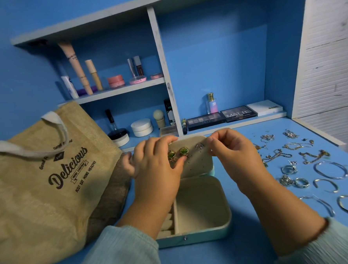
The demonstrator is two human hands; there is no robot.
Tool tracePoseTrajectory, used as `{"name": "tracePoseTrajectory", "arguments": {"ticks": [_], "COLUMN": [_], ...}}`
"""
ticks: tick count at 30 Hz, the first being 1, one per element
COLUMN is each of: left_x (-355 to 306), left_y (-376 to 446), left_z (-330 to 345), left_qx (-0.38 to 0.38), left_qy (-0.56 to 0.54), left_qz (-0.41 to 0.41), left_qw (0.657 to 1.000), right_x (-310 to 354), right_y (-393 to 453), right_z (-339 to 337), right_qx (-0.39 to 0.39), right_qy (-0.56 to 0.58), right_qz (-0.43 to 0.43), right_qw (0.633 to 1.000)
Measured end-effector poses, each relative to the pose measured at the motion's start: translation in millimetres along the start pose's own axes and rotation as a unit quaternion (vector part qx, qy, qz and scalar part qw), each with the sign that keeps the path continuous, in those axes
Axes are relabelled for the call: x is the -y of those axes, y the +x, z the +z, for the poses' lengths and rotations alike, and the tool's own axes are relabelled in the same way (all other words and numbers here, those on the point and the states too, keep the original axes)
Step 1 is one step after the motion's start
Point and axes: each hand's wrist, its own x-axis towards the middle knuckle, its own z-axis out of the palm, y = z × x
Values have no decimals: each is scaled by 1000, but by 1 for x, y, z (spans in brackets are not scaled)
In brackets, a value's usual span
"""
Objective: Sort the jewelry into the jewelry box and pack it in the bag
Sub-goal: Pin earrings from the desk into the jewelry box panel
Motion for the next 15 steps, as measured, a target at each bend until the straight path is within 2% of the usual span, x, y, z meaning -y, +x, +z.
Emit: {"name": "tracePoseTrajectory", "arguments": {"ticks": [5, 10, 15], "left_x": [-2, -5, -7], "left_y": [-7, -19, -31], "left_z": [-9, -23, -28], "left_qx": [-9, 28, 21], "left_qy": [-16, -19, -19], "left_qz": [15, 21, 41], "left_qw": [1000, 999, 999], "right_x": [22, 43, 50], "right_y": [0, -5, -9], "right_z": [-7, -14, -12], "right_qx": [-9, 76, 142], "right_qy": [-38, -173, -259], "right_qz": [4, 38, 49], "right_qw": [999, 981, 954]}}
